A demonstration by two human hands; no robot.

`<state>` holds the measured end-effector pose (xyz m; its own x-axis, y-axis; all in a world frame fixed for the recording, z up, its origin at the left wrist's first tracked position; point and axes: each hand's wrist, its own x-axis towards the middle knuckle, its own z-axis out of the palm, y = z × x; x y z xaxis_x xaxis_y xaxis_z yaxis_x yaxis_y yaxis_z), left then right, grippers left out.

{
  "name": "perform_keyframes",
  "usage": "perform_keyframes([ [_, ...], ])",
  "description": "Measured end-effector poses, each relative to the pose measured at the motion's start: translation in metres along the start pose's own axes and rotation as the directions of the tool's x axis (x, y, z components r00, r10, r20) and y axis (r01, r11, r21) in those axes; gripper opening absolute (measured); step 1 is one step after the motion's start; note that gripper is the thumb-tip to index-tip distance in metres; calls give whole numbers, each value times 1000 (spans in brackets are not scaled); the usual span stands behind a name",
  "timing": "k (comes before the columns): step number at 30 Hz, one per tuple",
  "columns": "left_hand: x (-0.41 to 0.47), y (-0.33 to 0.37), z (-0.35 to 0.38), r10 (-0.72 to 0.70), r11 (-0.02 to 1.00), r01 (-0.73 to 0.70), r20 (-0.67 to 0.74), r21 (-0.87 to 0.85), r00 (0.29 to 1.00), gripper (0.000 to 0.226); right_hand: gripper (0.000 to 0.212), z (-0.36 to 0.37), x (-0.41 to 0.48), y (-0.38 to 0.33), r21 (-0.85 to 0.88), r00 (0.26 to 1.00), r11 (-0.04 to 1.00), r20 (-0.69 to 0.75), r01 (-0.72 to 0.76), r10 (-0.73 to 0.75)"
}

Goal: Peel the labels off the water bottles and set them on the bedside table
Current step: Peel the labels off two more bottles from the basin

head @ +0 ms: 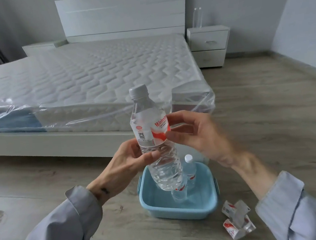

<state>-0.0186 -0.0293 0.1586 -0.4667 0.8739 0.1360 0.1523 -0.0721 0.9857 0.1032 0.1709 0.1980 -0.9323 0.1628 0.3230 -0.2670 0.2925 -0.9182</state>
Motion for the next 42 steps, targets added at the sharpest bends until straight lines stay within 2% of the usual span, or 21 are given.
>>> perform_keyframes([
  [3,-1,3,0,-7,1000,7,20,22,1000,36,37,1,-1,-8,44,997,998,-71,39,-36],
  [7,-2,10,2,-19,998,21,42,-52,999,83,33,-2,-2,-12,37,993,998,-108,47,-42],
  [10,-2,11,0,-19,998,24,68,-65,998,92,31,-4,-5,-16,65,994,997,-109,30,-23],
  [19,-3,16,-4,-20,991,41,167,-125,986,80,41,-13,-10,-23,108,996,991,21,-83,81],
  [27,-3,17,-6,-38,990,61,167,-130,985,85,23,-13,-11,-24,162,996,983,45,-82,75],
  [32,-4,16,-8,-26,988,49,153,-146,988,73,25,-12,-11,-23,154,996,985,57,-79,71],
  [35,-3,14,-9,-12,990,32,146,-135,989,76,31,-8,-9,-21,105,997,992,47,-69,65],
  [38,-2,13,-8,2,992,10,90,-127,996,82,20,-2,-6,-17,-27,999,999,-3,-35,35],
  [42,1,7,-8,21,993,-18,21,-113,1000,78,20,2,-2,-10,-189,996,982,-82,7,-23],
])
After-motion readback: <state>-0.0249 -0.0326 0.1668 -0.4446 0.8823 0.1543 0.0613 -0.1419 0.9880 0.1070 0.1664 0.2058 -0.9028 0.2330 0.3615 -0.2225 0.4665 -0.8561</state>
